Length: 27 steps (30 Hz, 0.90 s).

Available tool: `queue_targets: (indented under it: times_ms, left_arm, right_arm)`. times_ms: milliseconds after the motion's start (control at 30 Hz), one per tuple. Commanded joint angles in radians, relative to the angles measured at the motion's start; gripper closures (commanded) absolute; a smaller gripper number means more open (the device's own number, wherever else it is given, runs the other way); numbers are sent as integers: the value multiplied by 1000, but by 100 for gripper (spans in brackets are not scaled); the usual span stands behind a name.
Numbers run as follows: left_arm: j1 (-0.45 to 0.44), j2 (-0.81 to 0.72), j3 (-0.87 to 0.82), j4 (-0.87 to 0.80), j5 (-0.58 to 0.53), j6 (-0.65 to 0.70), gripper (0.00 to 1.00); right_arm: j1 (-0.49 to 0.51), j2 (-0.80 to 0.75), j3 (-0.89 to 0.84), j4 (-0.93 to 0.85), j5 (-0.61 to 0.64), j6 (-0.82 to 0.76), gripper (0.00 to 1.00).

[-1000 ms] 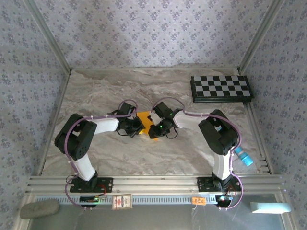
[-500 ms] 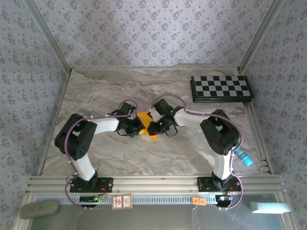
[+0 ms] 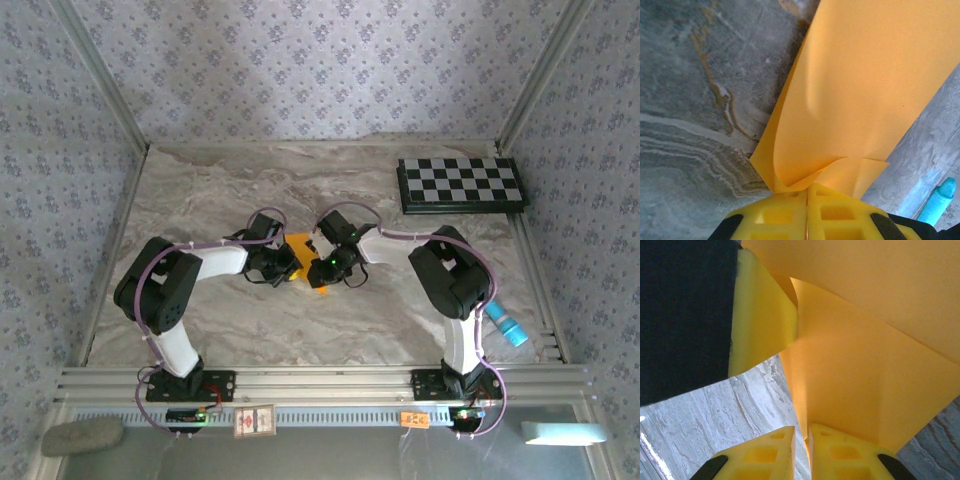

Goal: Fold a paper plane with a square sheet of paper (pick it up from the middle)
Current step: Third fold the triangle at the center of the table.

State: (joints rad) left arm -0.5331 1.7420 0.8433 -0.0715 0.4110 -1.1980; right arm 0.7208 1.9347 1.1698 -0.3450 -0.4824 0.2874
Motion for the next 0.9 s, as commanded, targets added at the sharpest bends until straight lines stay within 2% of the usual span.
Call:
queue_targets:
  times_ms: [0,467,733,867]
  left_arm:
    - [-2,45,-37,-80,-75,1,93]
    - [6,42,-51,-92,-97,0,93]
    - [7,43,-46,-90,-92,6,93]
    - [7,41,-39,-87,-83,10,93]
  right_arm:
    - [8,26,14,-78,-12,-29,83]
    - [9,-42,-57,-183,-47,-97,85]
    - [-2,-94,-108,-198,-27,-100,85]
    - [-14,-174,-110,-155,-25,-88,85]
